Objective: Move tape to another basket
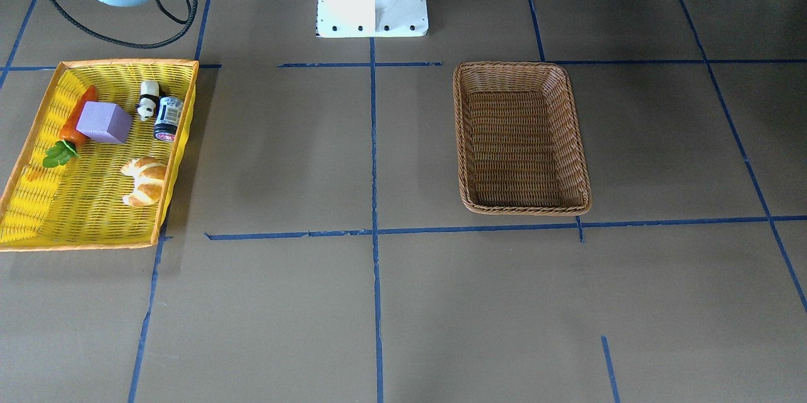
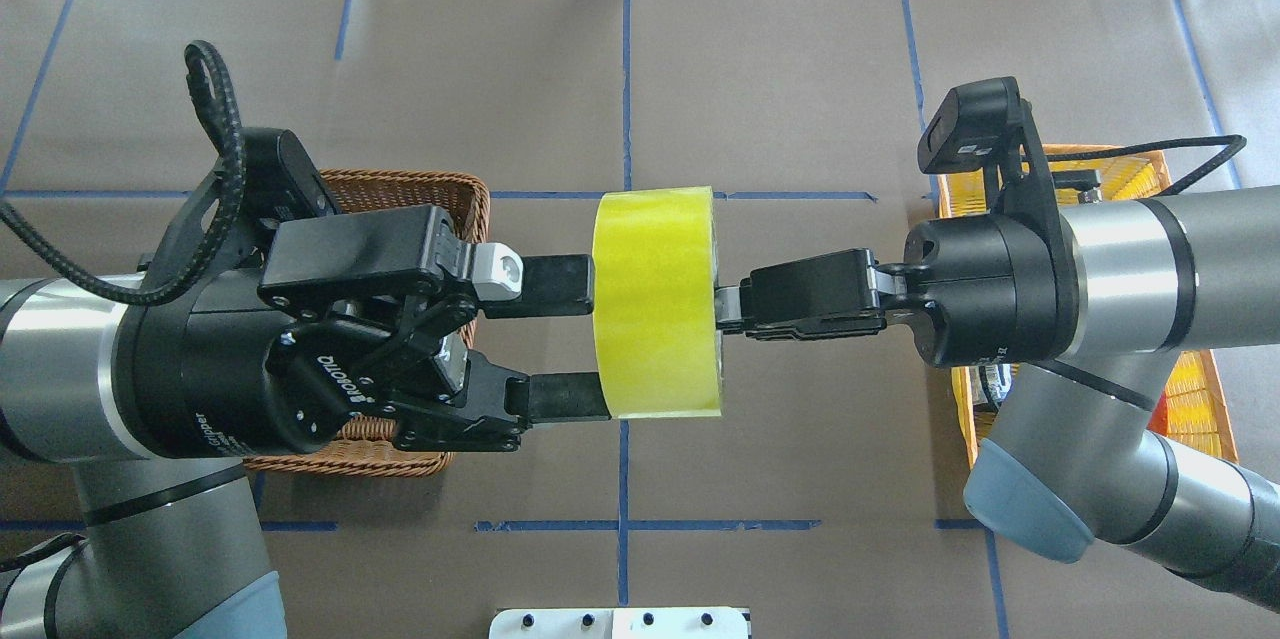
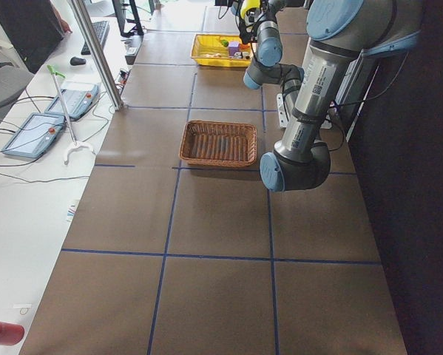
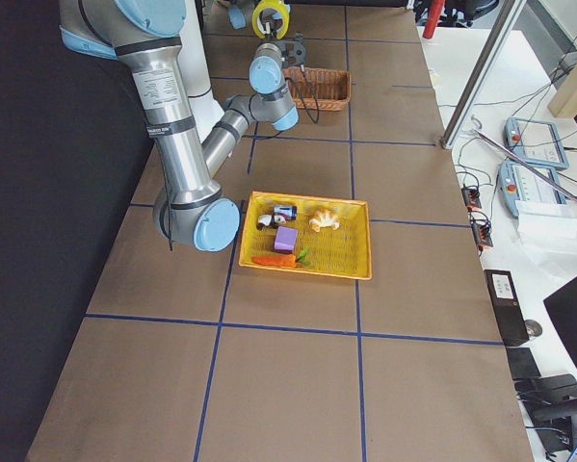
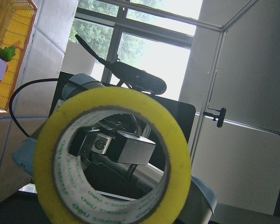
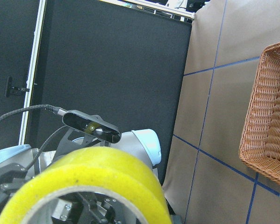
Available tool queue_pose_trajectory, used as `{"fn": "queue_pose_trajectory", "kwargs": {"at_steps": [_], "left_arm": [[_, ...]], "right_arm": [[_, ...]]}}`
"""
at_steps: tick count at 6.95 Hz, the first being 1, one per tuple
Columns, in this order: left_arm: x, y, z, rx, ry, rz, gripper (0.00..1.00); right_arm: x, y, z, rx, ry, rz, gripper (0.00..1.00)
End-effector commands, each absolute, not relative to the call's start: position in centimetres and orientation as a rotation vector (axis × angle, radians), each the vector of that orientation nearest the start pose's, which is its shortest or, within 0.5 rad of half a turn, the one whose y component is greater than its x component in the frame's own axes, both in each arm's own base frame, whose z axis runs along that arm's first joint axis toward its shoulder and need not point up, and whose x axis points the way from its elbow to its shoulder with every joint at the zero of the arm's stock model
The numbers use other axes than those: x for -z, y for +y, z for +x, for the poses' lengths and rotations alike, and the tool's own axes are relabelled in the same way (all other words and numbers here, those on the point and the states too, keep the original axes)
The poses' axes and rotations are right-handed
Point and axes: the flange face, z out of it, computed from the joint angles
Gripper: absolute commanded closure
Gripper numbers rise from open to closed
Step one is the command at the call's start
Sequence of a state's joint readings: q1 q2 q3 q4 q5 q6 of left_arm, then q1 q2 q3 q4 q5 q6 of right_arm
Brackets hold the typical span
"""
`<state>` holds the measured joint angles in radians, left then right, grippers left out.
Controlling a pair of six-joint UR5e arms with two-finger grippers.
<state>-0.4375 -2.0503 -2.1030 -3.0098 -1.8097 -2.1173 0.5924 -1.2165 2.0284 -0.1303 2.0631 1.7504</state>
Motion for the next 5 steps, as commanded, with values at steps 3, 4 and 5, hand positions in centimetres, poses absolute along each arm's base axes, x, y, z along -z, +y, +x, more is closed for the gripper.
{"fn": "queue_pose_trajectory", "kwargs": {"at_steps": [3, 4, 5], "left_arm": [[-6.32, -26.63, 30.47, 0.177, 2.432, -0.225, 0.00], [-6.33, -26.98, 30.35, 0.212, 2.444, -0.205, 0.00], [-6.40, -27.29, 30.26, 0.230, 2.447, -0.190, 0.00]], "right_arm": [[-14.30, -29.80, -31.28, 0.118, -2.161, 0.161, 1.00], [-14.26, -29.77, -31.23, 0.118, -2.163, 0.160, 1.00], [-14.22, -29.75, -31.09, 0.121, -2.166, 0.163, 1.00]]}}
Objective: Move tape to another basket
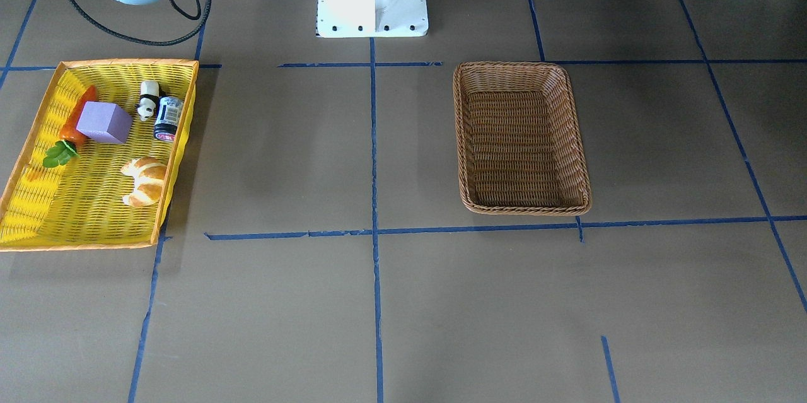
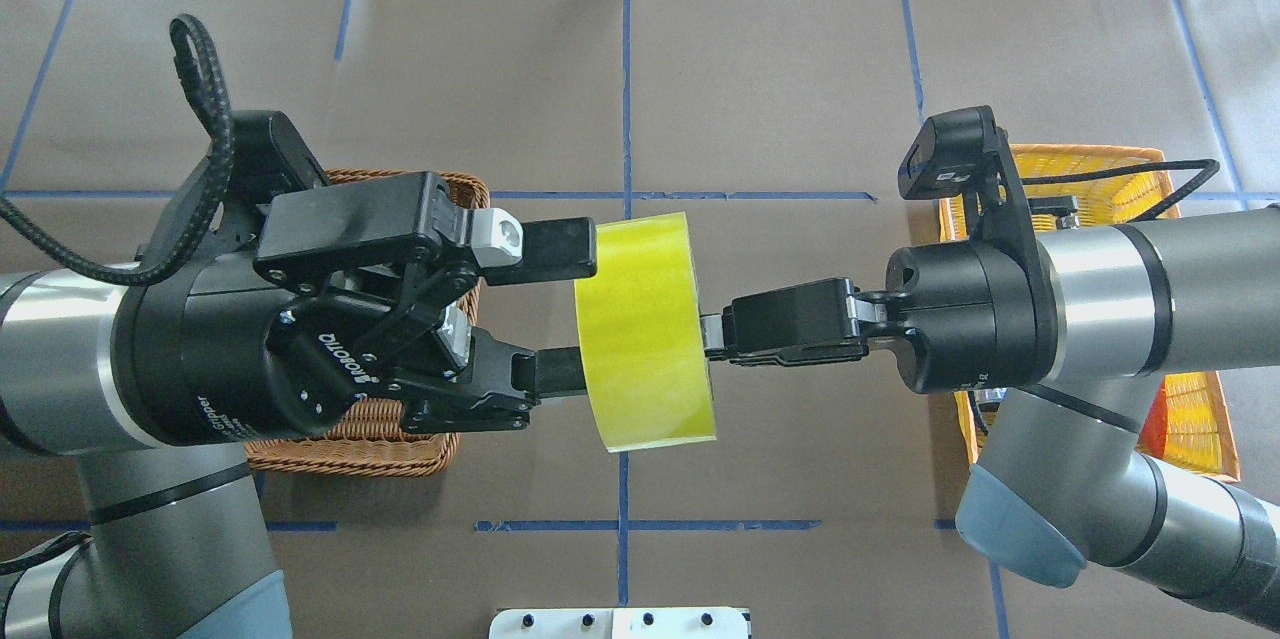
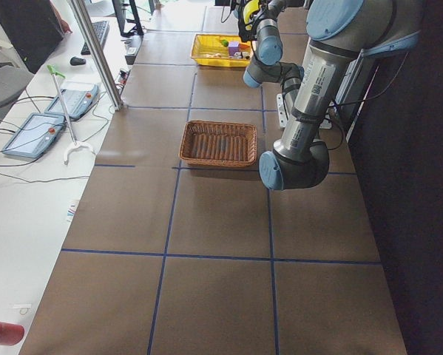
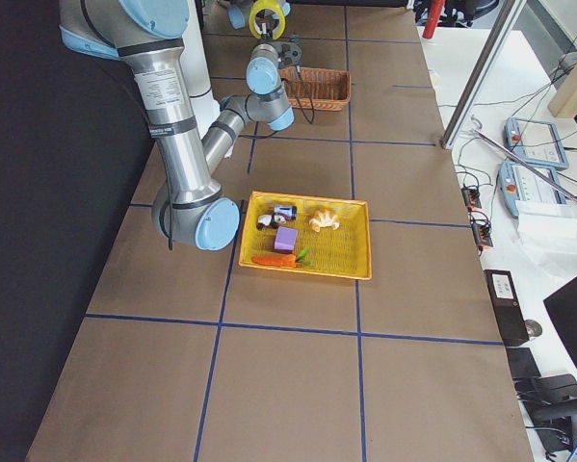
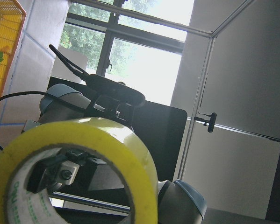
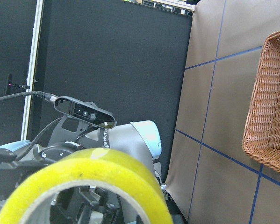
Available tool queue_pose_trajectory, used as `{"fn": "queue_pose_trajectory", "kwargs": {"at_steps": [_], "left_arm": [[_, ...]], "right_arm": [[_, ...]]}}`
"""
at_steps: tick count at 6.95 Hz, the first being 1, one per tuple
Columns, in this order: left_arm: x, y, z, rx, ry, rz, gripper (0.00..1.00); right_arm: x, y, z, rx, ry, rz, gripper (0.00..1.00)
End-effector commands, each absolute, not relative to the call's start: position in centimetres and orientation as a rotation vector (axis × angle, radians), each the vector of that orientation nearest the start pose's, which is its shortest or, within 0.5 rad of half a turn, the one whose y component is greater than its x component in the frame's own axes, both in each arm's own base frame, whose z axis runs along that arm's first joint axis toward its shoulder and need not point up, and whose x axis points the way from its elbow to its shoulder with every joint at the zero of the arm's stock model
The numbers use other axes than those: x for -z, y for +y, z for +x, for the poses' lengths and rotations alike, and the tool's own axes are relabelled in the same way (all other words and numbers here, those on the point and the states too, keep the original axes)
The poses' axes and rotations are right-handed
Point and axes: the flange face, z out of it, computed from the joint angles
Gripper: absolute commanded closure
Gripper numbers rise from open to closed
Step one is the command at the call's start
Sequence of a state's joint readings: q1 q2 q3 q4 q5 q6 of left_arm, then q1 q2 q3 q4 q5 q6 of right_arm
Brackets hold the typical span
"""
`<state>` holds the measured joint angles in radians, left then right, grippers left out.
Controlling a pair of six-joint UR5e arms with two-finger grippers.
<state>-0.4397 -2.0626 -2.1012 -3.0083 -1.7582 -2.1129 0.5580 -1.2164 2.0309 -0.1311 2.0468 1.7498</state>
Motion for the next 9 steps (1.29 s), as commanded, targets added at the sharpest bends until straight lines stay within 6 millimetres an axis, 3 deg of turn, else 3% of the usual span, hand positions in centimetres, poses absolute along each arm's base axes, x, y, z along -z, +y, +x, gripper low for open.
{"fn": "queue_pose_trajectory", "kwargs": {"at_steps": [1, 5, 6, 8, 9], "left_arm": [[-6.3, -27.3, 30.3, 0.237, 2.451, -0.190, 0.00], [-5.2, -27.1, 30.9, 0.284, 2.483, -0.206, 0.00], [-5.2, -27.0, 31.2, 0.301, 2.482, -0.213, 0.10], [-5.7, -27.1, 32.6, 0.309, 2.456, -0.220, 0.48], [-5.7, -27.1, 32.6, 0.309, 2.456, -0.220, 0.73]], "right_arm": [[-14.3, -29.7, -31.3, 0.118, -2.163, 0.159, 1.00], [-14.1, -29.6, -31.6, 0.103, -2.170, 0.159, 1.00], [-14.1, -29.6, -31.6, 0.103, -2.170, 0.159, 1.00], [-14.1, -29.6, -31.5, 0.103, -2.170, 0.159, 1.00], [-14.1, -29.6, -31.5, 0.104, -2.171, 0.159, 1.00]]}}
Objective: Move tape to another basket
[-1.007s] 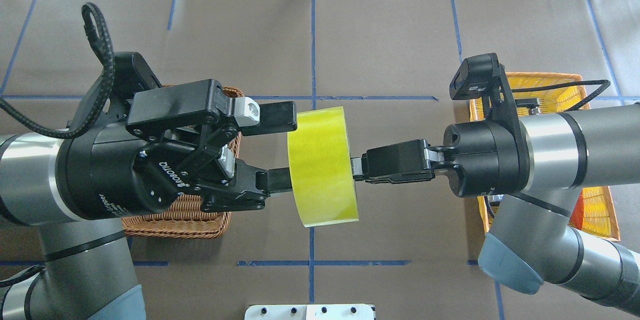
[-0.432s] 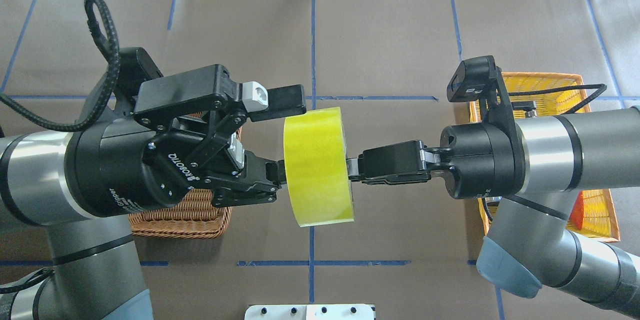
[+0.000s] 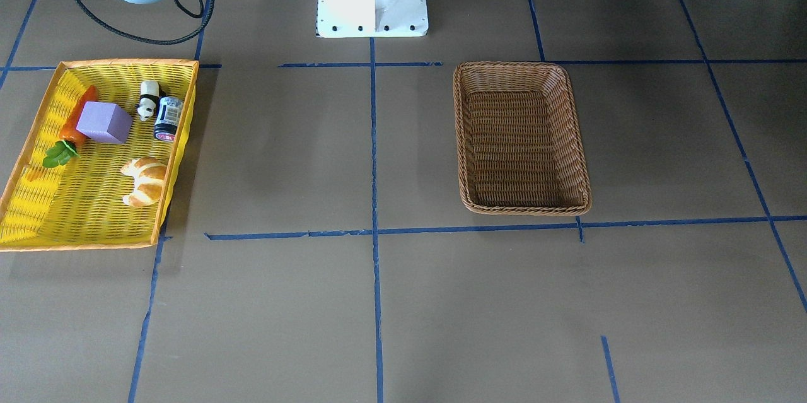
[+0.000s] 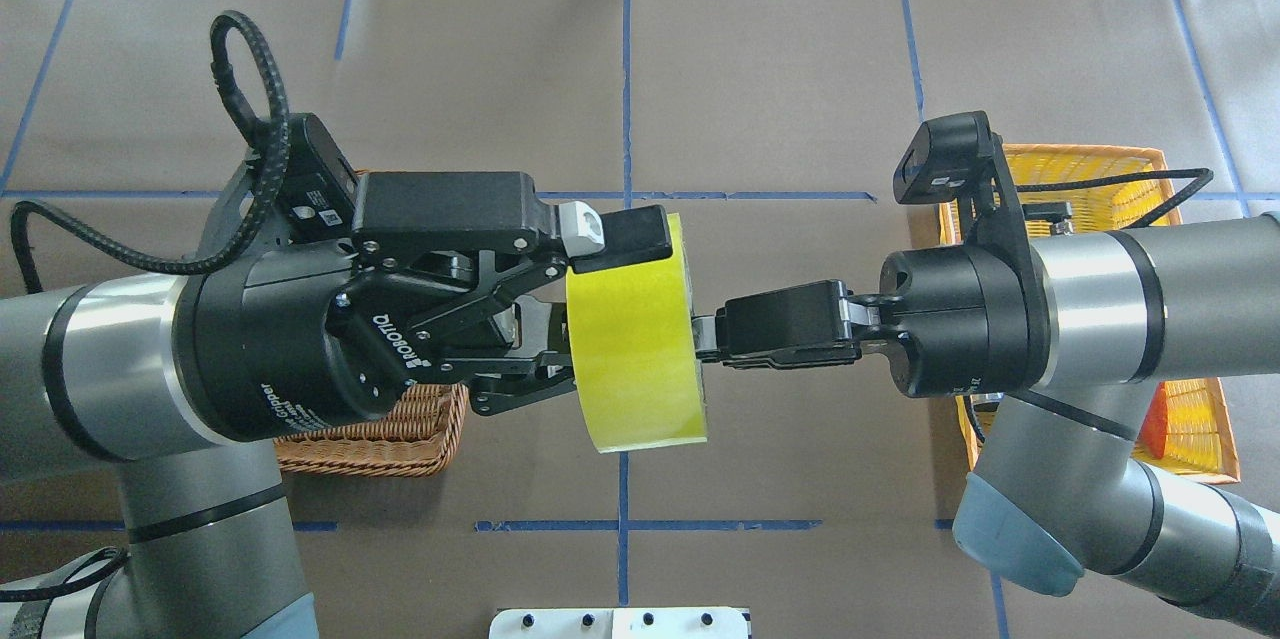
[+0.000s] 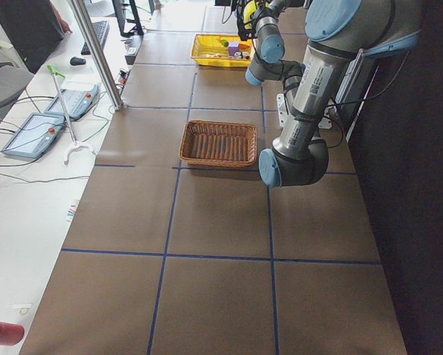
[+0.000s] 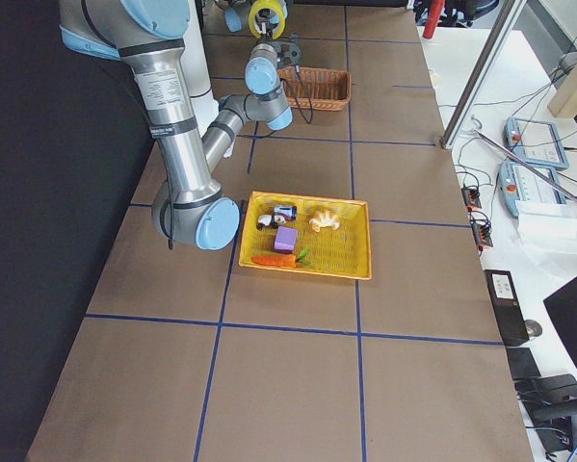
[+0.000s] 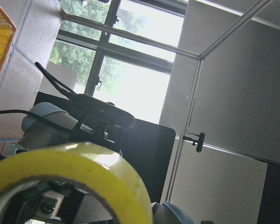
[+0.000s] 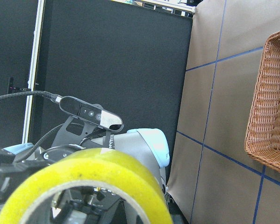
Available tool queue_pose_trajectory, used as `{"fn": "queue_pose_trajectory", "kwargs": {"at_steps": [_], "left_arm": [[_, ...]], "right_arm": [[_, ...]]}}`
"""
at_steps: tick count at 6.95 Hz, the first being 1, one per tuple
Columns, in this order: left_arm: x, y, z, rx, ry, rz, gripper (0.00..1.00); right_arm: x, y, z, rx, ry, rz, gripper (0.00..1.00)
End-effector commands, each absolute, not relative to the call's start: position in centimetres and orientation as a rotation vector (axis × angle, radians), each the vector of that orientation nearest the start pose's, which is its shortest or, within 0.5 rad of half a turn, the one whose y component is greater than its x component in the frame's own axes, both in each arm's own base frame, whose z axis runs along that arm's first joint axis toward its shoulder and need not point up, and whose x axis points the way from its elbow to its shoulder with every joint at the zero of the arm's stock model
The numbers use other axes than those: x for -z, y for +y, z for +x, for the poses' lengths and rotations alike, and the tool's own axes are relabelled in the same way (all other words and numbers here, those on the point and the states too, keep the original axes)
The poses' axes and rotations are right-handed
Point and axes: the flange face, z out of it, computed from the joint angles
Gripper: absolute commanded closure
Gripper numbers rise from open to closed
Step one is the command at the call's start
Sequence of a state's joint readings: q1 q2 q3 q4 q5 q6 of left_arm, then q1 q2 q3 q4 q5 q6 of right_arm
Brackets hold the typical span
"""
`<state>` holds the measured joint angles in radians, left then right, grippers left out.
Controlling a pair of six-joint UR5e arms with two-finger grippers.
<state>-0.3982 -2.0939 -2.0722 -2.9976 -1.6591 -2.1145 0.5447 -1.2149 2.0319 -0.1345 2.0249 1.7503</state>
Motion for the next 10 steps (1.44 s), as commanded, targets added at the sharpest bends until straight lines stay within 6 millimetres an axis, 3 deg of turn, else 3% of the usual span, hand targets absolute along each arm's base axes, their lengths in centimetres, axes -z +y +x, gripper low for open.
{"fn": "queue_pose_trajectory", "kwargs": {"at_steps": [1, 3, 4, 5, 6, 10], "left_arm": [[-5.73, -27.12, 32.58, 0.308, 2.456, -0.219, 0.93], [-5.80, -27.11, 32.60, 0.306, 2.454, -0.215, 1.00], [-5.68, -27.05, 32.45, 0.304, 2.458, -0.217, 1.00], [-5.59, -26.96, 32.25, 0.302, 2.462, -0.219, 1.00], [-5.59, -26.91, 32.13, 0.303, 2.464, -0.223, 1.00], [-5.66, -26.97, 31.95, 0.302, 2.464, -0.214, 1.00]], "right_arm": [[-14.09, -29.56, -31.51, 0.104, -2.171, 0.159, 1.00], [-14.09, -29.55, -31.49, 0.104, -2.172, 0.160, 1.00], [-14.11, -29.61, -31.58, 0.105, -2.172, 0.162, 0.81], [-14.12, -29.76, -31.65, 0.092, -2.171, 0.166, 0.11], [-13.83, -29.96, -31.58, 0.068, -2.179, 0.178, 0.00], [-13.91, -30.47, -31.29, 0.059, -2.174, 0.193, 0.00]]}}
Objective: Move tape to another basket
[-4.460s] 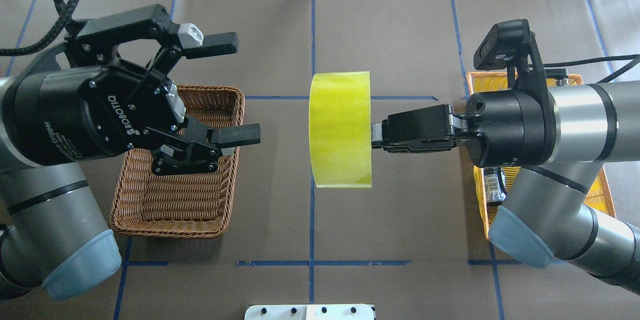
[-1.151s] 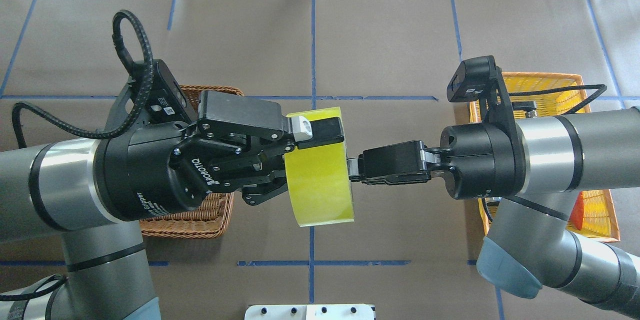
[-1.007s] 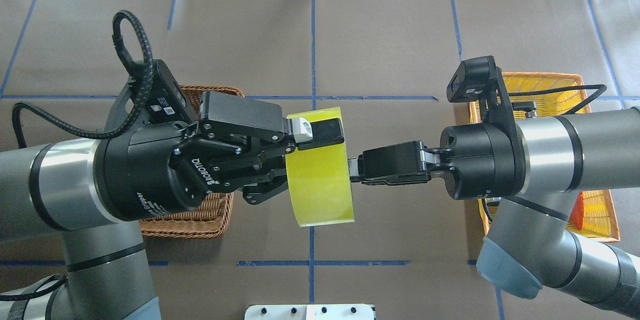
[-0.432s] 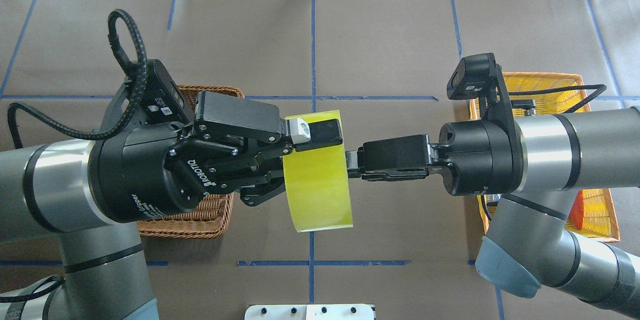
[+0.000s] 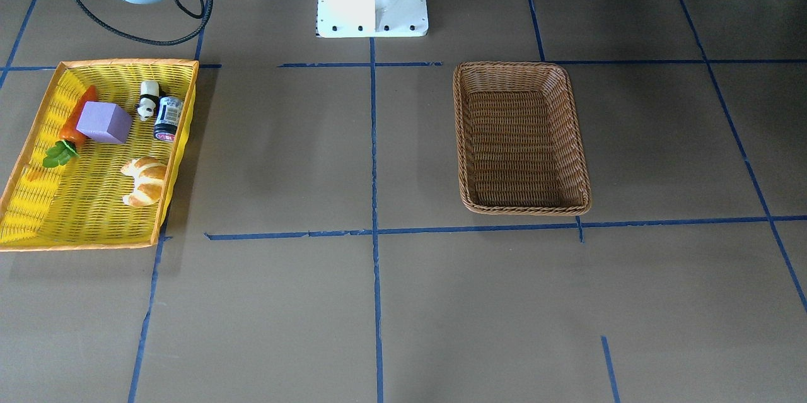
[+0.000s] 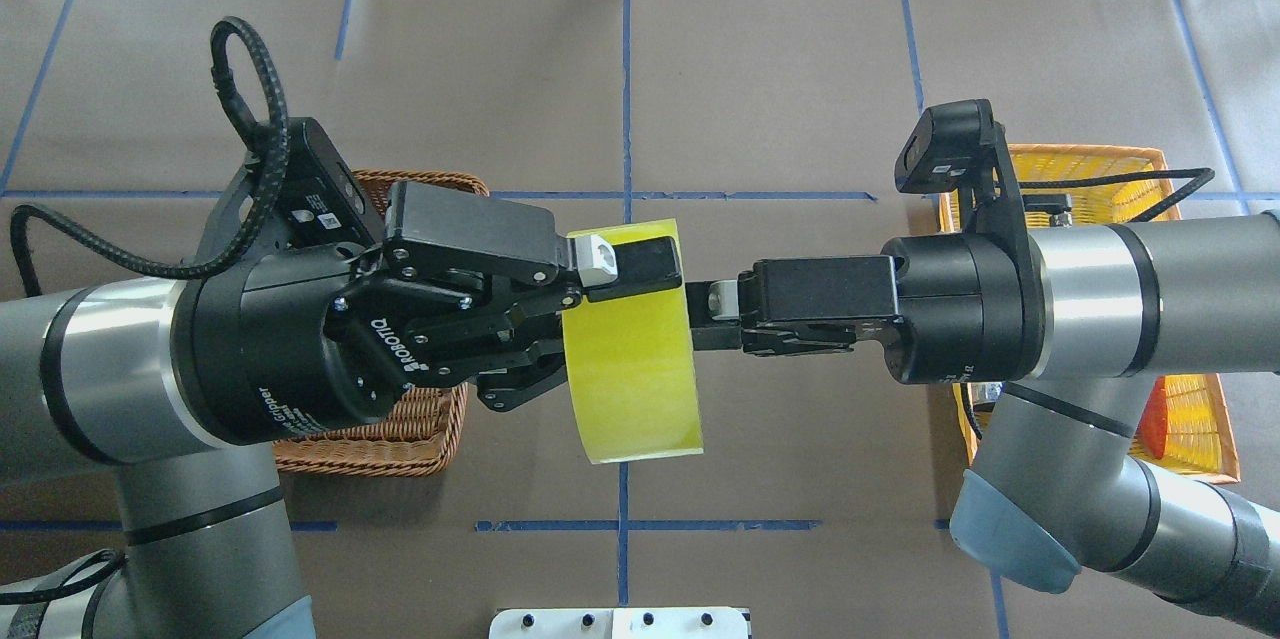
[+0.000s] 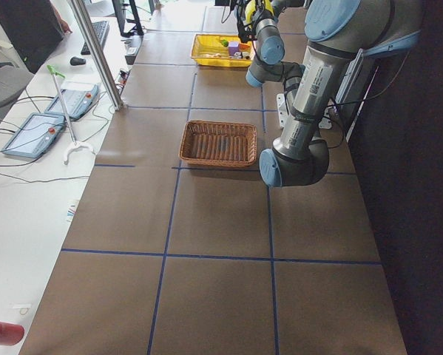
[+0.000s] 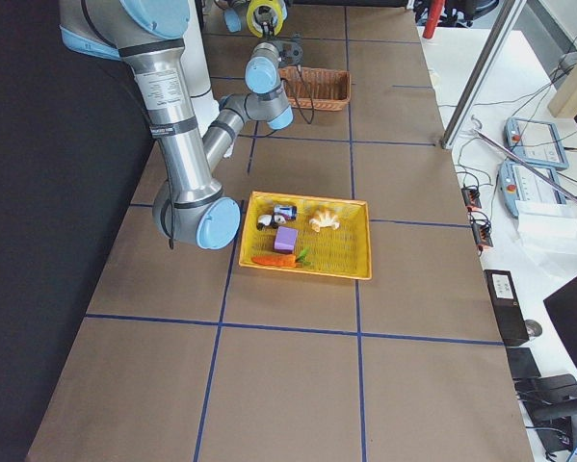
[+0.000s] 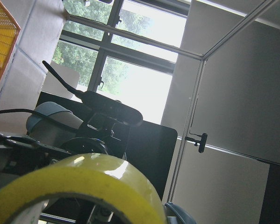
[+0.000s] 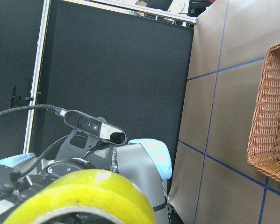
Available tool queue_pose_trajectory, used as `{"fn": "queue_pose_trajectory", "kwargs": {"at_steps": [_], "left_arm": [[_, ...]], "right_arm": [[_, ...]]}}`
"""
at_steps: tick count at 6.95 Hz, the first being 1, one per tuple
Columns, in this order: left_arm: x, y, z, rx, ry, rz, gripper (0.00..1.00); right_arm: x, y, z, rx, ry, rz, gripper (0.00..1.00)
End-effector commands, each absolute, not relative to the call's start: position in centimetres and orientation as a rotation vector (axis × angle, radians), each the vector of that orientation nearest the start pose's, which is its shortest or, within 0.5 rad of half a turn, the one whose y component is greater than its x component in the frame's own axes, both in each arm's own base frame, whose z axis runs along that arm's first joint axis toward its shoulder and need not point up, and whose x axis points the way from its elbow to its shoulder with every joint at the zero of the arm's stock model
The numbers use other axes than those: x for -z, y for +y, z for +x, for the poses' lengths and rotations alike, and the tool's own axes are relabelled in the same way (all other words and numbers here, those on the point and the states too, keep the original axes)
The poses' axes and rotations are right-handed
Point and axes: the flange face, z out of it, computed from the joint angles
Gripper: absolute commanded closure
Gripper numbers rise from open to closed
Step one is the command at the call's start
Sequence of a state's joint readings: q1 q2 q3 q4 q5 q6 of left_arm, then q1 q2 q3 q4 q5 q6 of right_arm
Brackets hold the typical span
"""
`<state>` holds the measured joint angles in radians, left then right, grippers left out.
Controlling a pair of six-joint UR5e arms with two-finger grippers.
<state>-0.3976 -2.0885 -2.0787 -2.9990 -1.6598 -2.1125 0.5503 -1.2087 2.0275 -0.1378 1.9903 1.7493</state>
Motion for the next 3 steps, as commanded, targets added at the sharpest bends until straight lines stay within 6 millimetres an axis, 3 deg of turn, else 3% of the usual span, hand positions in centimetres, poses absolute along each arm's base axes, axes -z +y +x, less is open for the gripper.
{"fn": "queue_pose_trajectory", "kwargs": {"at_steps": [1, 3], "left_arm": [[-5.7, -27.0, 31.8, 0.303, 2.465, -0.210, 1.00], [-5.8, -27.2, 31.7, 0.304, 2.463, -0.195, 1.00]], "right_arm": [[-14.3, -30.8, -30.9, 0.054, -2.166, 0.198, 0.00], [-15.2, -32.5, -30.2, 0.024, -2.108, 0.207, 0.00]]}}
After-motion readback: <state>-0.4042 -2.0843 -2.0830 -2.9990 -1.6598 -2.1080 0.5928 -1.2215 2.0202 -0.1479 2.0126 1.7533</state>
